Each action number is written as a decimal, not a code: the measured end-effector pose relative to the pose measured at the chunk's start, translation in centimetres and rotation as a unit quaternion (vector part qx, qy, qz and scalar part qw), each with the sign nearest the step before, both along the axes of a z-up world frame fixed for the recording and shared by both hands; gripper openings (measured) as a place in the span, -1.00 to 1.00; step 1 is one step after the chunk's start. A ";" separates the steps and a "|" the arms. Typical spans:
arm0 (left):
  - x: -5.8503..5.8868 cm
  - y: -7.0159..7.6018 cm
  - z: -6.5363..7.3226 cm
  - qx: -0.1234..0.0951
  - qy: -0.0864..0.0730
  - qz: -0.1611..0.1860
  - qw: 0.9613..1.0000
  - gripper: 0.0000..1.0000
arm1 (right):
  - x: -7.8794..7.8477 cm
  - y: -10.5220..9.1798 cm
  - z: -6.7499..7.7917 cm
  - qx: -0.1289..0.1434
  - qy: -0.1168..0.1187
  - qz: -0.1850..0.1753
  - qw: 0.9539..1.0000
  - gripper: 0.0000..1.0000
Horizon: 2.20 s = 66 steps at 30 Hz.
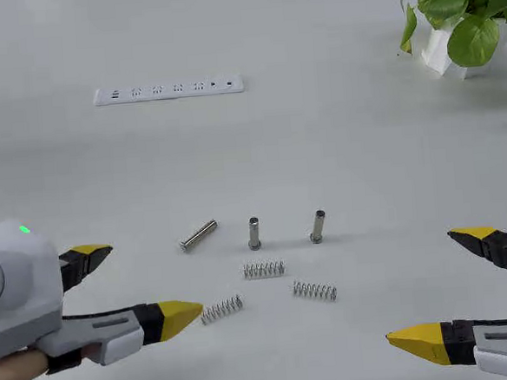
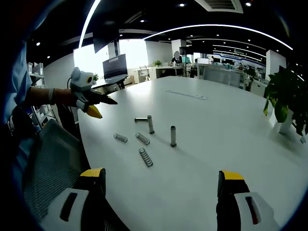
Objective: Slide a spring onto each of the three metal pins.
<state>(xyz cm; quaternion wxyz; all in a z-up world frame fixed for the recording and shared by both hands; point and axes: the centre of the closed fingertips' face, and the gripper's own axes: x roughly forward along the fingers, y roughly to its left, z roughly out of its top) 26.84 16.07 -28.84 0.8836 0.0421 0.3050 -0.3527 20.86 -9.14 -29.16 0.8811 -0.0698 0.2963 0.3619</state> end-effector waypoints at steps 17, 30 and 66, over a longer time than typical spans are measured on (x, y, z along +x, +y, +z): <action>4.2 -1.4 -1.1 0.054 0.015 -0.037 0.998 0.49 | -0.4 0.0 -1.0 0.009 0.014 -0.002 1.000 0.86; 6.7 -3.0 -2.4 0.078 0.030 -0.060 0.995 0.18 | -0.4 -0.3 -1.5 0.017 0.020 -0.005 1.000 0.82; 9.0 -5.9 -7.3 0.134 0.062 -0.102 0.984 -0.53 | -1.1 -0.6 -2.6 0.024 0.044 -0.016 0.999 0.75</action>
